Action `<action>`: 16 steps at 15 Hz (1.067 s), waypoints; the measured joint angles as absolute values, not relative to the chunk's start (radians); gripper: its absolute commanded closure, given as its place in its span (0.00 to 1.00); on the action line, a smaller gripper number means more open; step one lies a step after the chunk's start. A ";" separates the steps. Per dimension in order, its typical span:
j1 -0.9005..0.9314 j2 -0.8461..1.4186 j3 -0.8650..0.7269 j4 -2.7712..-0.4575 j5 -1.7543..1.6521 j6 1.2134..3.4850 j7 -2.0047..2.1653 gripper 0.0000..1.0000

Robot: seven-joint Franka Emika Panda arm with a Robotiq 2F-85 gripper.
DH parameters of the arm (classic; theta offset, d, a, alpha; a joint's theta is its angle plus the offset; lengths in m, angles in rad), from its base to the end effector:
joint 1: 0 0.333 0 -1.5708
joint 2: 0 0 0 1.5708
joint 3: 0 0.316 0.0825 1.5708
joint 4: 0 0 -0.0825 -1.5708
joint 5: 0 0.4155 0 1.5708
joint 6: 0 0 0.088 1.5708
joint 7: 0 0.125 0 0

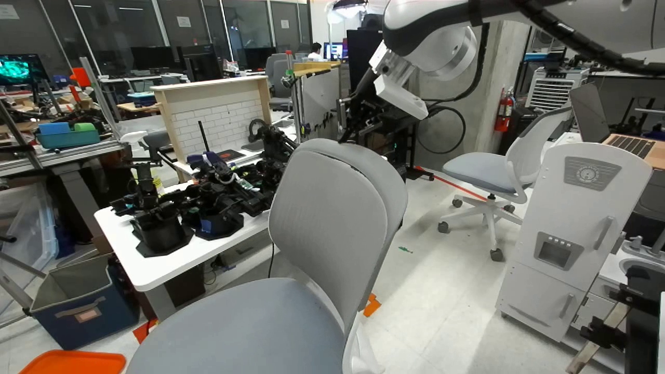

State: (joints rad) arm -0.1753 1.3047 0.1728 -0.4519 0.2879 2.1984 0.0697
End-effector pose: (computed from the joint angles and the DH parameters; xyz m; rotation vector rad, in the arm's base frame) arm 0.8795 -0.0901 0.2740 -2.6167 0.4701 -0.6117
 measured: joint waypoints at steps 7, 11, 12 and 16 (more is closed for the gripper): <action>-0.179 1.291 0.170 -0.451 0.283 2.177 0.071 0.99; -0.179 1.279 0.163 -0.452 0.280 2.127 0.079 0.99; -0.178 1.277 0.160 -0.452 0.277 2.114 0.084 0.99; -0.170 1.264 0.146 -0.452 0.256 2.076 0.102 0.99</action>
State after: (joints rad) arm -0.1704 1.2642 0.1464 -0.4525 0.2559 2.0762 0.1018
